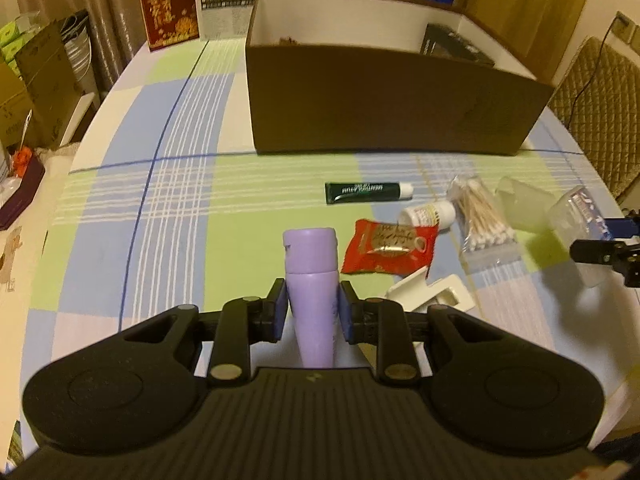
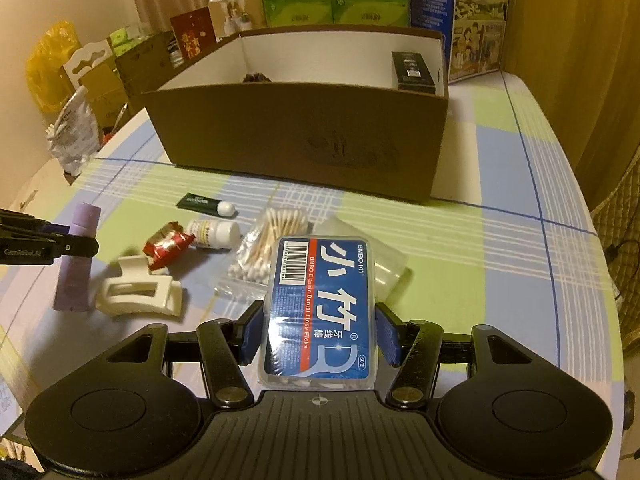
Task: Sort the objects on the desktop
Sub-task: 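Carry the blue box and purple tube into the cardboard box while the left tool releases the tube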
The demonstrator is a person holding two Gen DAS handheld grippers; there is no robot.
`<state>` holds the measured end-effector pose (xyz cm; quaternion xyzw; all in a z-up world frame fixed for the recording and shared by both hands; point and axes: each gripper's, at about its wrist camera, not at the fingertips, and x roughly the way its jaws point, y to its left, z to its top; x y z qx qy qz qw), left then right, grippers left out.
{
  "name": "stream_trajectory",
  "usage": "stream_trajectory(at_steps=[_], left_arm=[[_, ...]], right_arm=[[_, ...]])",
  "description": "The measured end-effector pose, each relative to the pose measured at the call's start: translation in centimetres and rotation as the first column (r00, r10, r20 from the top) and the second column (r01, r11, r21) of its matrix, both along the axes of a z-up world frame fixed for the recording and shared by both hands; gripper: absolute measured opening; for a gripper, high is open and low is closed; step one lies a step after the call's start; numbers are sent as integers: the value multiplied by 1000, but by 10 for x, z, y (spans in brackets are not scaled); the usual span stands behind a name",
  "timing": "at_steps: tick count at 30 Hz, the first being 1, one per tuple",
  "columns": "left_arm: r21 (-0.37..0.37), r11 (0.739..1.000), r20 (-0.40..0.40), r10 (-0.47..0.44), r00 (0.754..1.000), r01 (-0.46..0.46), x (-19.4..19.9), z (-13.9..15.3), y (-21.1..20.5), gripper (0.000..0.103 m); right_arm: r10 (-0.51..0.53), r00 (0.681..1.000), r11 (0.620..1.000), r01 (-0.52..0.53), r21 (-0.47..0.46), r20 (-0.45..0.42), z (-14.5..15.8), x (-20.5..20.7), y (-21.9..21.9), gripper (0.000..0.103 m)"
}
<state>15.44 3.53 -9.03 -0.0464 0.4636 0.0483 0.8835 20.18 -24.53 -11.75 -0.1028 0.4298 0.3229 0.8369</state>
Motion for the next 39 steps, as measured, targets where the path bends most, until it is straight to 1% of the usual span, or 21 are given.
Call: stream_trajectory(at_steps=[12, 17, 23, 27, 36, 39], left_arm=[[1, 996, 59, -85, 995, 85, 8, 26, 7, 22], [4, 993, 94, -117, 989, 117, 15, 40, 6, 22], [14, 987, 150, -159, 976, 158, 25, 64, 3, 22], [11, 986, 188, -166, 968, 166, 37, 81, 3, 22], [10, 980, 274, -192, 942, 197, 76, 115, -1, 22], [23, 979, 296, -198, 934, 201, 91, 123, -3, 22]], right_arm=[[-56, 998, 998, 55, 39, 34, 20, -1, 20, 54], [-59, 997, 997, 57, 48, 58, 28, 4, 29, 54], [-48, 993, 997, 41, 66, 107, 44, 14, 39, 54], [-45, 990, 996, 34, 84, 133, 55, 24, 46, 54], [-18, 979, 993, -6, 115, 203, 82, 53, 66, 54], [-15, 976, 993, -12, 122, 219, 87, 67, 73, 54]])
